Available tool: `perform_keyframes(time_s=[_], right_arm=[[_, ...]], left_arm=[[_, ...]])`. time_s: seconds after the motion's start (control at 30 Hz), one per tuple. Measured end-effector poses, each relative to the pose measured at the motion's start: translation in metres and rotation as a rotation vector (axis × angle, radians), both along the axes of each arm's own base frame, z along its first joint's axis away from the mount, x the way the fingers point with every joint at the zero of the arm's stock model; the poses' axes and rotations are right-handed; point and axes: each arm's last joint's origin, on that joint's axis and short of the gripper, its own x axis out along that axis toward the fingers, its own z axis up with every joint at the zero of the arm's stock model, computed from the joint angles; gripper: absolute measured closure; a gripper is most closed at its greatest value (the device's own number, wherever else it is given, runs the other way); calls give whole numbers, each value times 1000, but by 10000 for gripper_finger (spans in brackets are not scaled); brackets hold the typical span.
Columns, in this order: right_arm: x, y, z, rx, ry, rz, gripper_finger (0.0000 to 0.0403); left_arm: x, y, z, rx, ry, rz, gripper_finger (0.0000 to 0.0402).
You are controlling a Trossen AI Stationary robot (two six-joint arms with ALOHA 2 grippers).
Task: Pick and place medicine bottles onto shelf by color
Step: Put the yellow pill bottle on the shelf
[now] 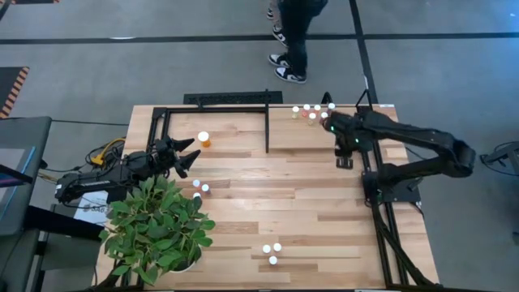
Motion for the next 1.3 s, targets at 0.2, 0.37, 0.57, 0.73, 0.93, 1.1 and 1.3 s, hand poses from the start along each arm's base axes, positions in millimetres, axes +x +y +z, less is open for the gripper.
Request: perform_keyframes(time_s=[0.2,0.37,0.57,0.73,0.93,1.1,1.3], right_arm=[[7,-37,-14,24,-7,-21,262],[8,-63,-16,26,30,10,262],[0,-94,-22,22,84,101,259],[-12,-119,-21,-9,98,167,259],[-30,-141,-20,-34,85,226,256],[-43,-152,-19,-79,77,269,256],[-47,-158,-18,-112,60,288,256]], left_arm=[[0,0,0,0,0,0,90],[0,0,0,0,-1,0,90],[0,0,0,0,0,0,90],[0,0,0,0,0,0,90],[0,0,0,0,-1,0,90],[0,0,0,0,0,0,90],[0,0,0,0,0,0,90]])
